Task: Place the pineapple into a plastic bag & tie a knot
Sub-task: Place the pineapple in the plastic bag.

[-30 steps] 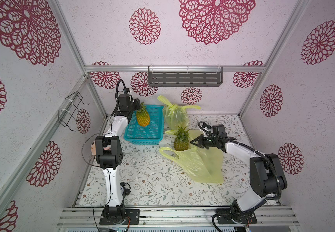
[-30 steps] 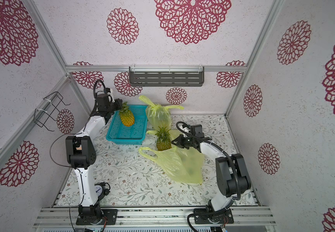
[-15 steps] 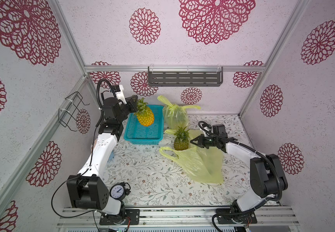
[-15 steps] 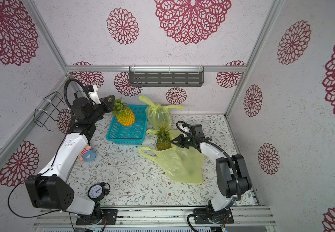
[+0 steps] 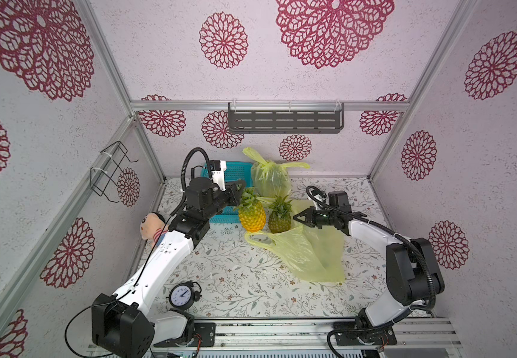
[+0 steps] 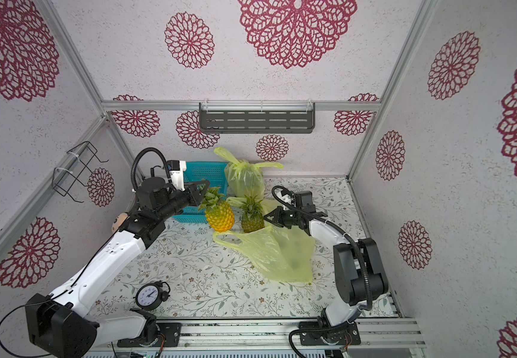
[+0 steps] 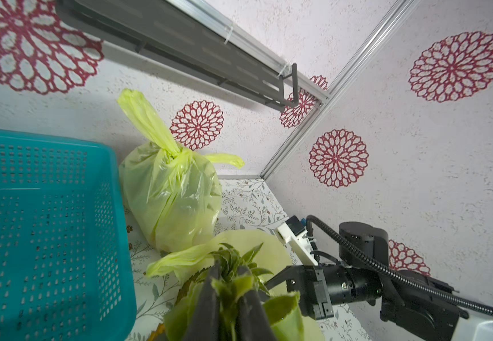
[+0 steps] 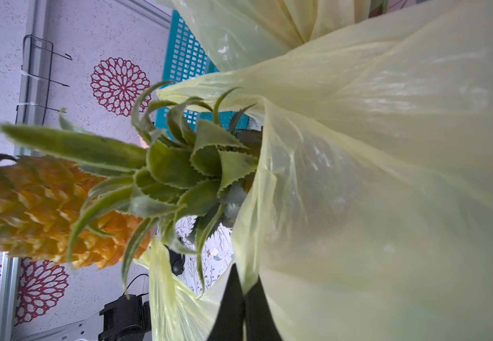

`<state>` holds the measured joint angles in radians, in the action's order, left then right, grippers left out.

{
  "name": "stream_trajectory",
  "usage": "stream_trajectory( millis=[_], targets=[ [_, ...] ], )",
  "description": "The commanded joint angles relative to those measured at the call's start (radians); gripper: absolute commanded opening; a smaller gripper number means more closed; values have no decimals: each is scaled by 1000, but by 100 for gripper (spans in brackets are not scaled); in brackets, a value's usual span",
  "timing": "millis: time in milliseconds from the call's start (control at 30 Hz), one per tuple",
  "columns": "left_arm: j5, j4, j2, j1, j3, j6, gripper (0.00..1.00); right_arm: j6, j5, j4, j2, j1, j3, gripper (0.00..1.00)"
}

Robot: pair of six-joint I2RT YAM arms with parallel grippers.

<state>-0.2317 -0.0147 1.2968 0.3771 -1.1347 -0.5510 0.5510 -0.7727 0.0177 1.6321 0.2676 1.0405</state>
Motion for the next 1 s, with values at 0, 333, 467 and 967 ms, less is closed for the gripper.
stream_trajectory(
  millis=[0, 333, 467, 967],
  targets=[
    [80, 48, 12, 39, -24, 46, 0, 17, -46, -54, -41, 4, 10, 0],
    [163, 59, 93, 72, -64, 129, 0, 12, -86, -68, -48, 3, -10, 0],
    [115, 103, 156, 72, -102, 126, 0, 18, -104, -83, -50, 4, -22, 0],
    [13, 157, 198, 72, -85, 39, 0, 35, -135, -115, -84, -19, -50, 0]
  ],
)
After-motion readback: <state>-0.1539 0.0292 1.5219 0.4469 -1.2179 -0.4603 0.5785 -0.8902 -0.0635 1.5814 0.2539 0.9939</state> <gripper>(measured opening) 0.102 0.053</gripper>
